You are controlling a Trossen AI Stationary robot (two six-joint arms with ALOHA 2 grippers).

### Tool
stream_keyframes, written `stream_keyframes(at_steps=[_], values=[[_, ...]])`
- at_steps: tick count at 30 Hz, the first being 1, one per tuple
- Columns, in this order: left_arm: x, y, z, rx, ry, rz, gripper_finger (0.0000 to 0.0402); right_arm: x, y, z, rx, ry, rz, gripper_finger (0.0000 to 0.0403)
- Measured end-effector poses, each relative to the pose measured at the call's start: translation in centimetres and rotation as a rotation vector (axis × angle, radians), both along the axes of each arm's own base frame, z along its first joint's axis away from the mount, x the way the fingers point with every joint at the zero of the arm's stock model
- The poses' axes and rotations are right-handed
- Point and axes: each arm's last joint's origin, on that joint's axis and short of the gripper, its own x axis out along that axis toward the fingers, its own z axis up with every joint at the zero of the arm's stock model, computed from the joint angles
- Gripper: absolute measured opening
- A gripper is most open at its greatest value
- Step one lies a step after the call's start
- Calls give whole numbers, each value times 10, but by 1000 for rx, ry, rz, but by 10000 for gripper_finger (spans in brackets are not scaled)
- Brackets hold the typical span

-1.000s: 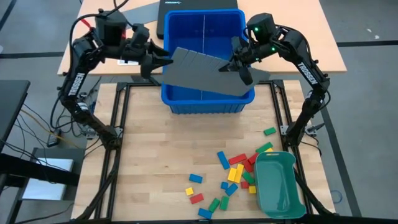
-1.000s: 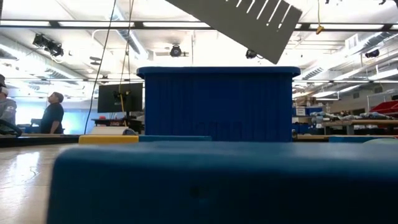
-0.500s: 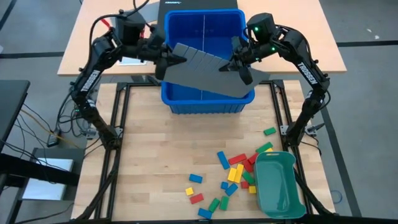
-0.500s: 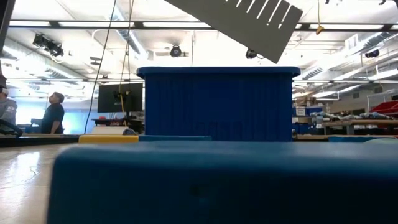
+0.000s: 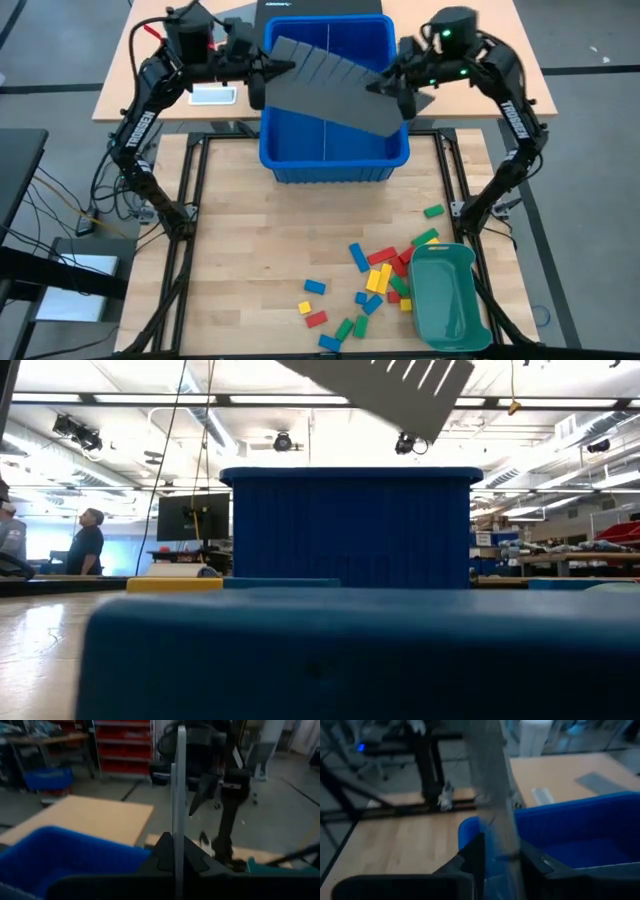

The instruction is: Sort Items/Unsort Items

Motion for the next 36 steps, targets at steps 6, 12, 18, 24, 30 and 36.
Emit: stream_keyframes(at_steps=[6, 12, 18, 24, 30, 36], values=[[-10, 9, 15, 36, -126, 11, 2, -36, -3, 22, -2, -126, -101, 105], [-29, 14, 26, 52, -204, 37, 1, -56, -21, 29, 52, -226, -56, 108], [-40, 14, 32, 69, -230, 45, 1, -65, -42, 36, 36, -339, -48, 109], [-42, 16, 33, 85, -241, 58, 1, -65, -50, 43, 12, -431, -31, 118], [-46, 18, 38, 121, -275, 47, 0, -67, -51, 54, -5, -524, -43, 142], [-46, 20, 40, 144, -303, 42, 0, -73, -59, 53, 36, -553, -220, 174]])
